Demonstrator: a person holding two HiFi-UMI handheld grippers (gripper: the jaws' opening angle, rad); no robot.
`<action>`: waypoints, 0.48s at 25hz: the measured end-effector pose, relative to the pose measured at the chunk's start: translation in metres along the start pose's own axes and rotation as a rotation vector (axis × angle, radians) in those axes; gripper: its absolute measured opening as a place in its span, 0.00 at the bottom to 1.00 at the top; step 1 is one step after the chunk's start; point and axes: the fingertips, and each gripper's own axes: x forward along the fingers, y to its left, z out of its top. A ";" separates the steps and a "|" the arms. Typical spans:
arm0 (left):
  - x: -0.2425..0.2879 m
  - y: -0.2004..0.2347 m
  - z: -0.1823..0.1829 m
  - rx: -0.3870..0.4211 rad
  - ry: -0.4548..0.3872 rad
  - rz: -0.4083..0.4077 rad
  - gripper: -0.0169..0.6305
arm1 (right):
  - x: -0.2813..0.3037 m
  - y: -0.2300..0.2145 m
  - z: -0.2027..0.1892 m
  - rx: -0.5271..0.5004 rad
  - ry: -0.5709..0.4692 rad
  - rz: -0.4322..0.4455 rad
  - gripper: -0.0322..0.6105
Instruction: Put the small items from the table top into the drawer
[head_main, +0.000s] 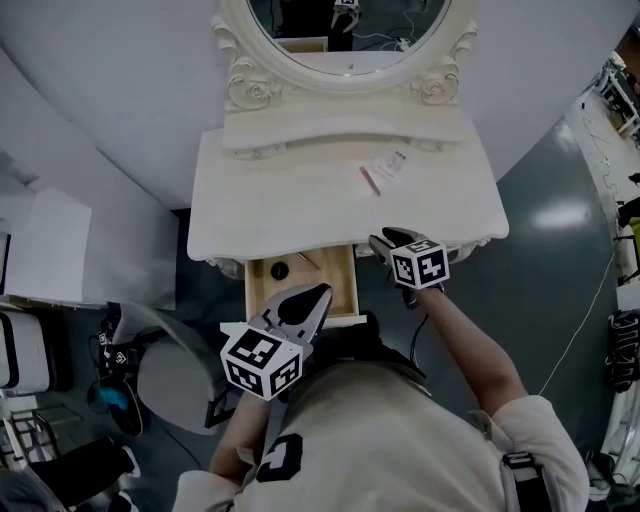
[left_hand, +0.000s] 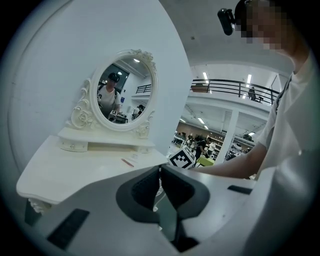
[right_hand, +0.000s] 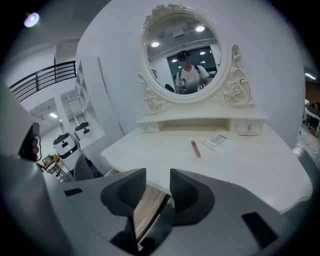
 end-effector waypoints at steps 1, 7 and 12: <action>0.002 0.000 0.001 -0.002 0.000 0.004 0.13 | 0.001 -0.003 0.002 -0.009 0.003 0.002 0.30; 0.018 -0.004 0.003 -0.016 0.004 0.032 0.13 | 0.008 -0.029 0.014 -0.045 0.015 0.006 0.30; 0.031 0.000 0.000 -0.031 0.025 0.079 0.13 | 0.030 -0.051 0.027 -0.077 0.029 0.021 0.30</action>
